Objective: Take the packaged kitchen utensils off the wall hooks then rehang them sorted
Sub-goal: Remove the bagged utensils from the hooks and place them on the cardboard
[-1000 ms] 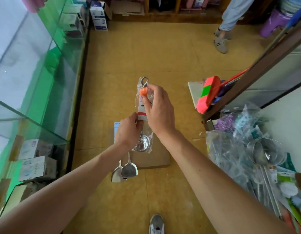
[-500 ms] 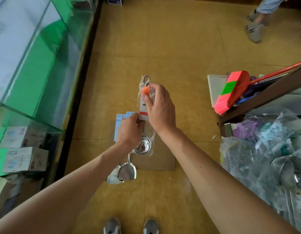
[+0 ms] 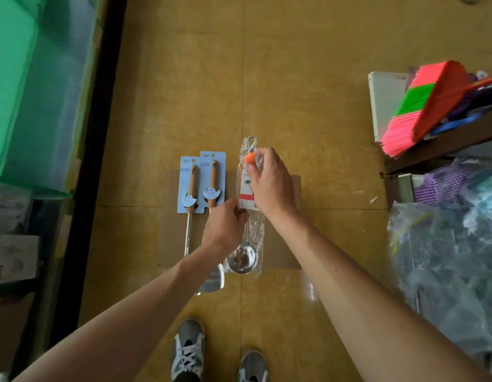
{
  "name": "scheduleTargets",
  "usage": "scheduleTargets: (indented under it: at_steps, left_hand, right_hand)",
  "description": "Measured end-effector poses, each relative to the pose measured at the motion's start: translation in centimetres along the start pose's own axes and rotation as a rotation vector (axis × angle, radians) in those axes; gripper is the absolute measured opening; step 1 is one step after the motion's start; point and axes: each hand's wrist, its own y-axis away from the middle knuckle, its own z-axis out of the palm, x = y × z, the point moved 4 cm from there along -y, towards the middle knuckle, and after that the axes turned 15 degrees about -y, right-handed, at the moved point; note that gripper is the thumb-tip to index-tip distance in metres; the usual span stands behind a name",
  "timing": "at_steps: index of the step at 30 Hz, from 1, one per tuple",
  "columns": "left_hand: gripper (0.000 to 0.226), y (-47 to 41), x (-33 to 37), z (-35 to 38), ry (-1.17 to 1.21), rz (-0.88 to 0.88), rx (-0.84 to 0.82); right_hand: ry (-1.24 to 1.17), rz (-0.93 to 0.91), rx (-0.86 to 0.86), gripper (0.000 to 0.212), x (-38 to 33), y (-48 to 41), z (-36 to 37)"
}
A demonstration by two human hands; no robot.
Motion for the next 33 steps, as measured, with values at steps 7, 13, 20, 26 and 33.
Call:
scheduleTargets:
  at_steps: [7, 13, 20, 26, 33]
  left_hand:
    - [0.025, -3.4, -4.0, 6.8, 0.012, -0.065, -0.087]
    - [0.026, -6.4, -6.6, 10.2, 0.049, -0.091, -0.118]
    - [0.012, -8.6, -8.7, 11.2, 0.085, -0.162, -0.121]
    - [0.009, -8.1, -8.7, 11.3, 0.124, -0.216, -0.157]
    - [0.021, -6.7, -7.5, 9.5, 0.107, -0.235, -0.136]
  right_hand:
    - [0.052, 0.116, -0.079, 0.027, 8.2, 0.3, 4.8]
    - [0.069, 0.204, -0.135, 0.027, 12.9, -1.1, 8.6]
    - [0.058, 0.268, -0.182, 0.028, 15.6, -3.2, 12.4]
    - [0.089, 0.271, -0.136, 0.028, 16.4, -3.3, 14.1]
    - [0.15, 0.273, -0.148, 0.058, 14.5, -2.7, 12.2]
